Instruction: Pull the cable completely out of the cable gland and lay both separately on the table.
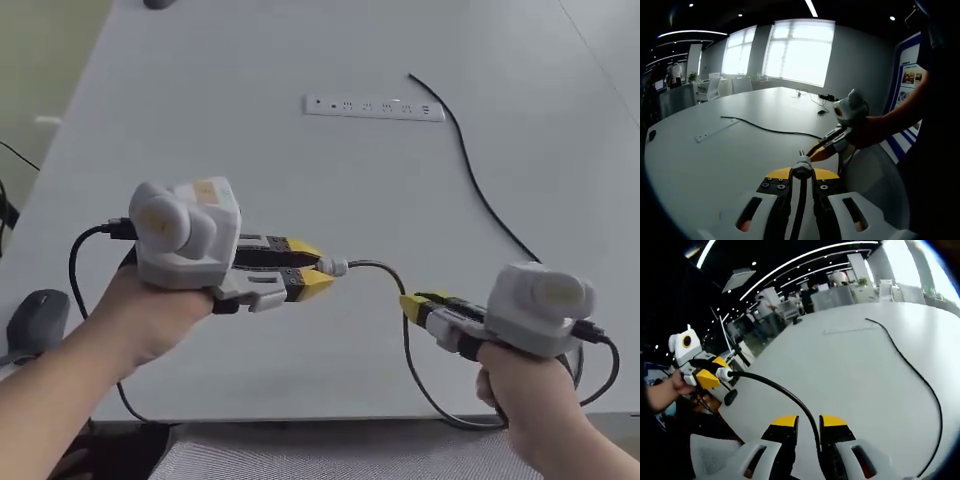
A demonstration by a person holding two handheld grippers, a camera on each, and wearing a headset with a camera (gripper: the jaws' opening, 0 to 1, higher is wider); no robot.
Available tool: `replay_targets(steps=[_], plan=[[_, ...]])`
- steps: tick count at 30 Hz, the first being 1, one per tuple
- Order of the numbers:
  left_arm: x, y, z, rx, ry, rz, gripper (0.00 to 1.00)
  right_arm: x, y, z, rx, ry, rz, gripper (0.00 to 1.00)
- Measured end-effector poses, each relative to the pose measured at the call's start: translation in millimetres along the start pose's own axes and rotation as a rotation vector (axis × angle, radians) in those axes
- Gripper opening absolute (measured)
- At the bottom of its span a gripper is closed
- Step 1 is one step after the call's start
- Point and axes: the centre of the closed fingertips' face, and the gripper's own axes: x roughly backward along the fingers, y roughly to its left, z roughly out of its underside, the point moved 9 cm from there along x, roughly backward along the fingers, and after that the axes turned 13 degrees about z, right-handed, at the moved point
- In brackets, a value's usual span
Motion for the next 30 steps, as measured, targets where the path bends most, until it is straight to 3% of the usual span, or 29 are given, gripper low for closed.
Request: replay_targets(steps=[10,18,22,30], plan=[[0.7,1.1,2.2,0.003,0.005,0.000,0.15,14.9,43.2,-43.6,0.475,-0.138,-0.095,0.17],[0.3,1.0,1.7,0.002,0.005,0.004,0.15,17.7,68.7,-53.5,0.758,-0.177,-0.137,0.14],[-0.6,0.9,1.1,0.001,0.005,0.006,0.15,15.3,76.9,-52.9,0.836,-0.178,-0.150,0.12],[-2.3,1.2,1.7,0.001,0.005,0.015,0.15,11.8,83.7,-56.2,0.921,-0.195,-0.158,0.06]])
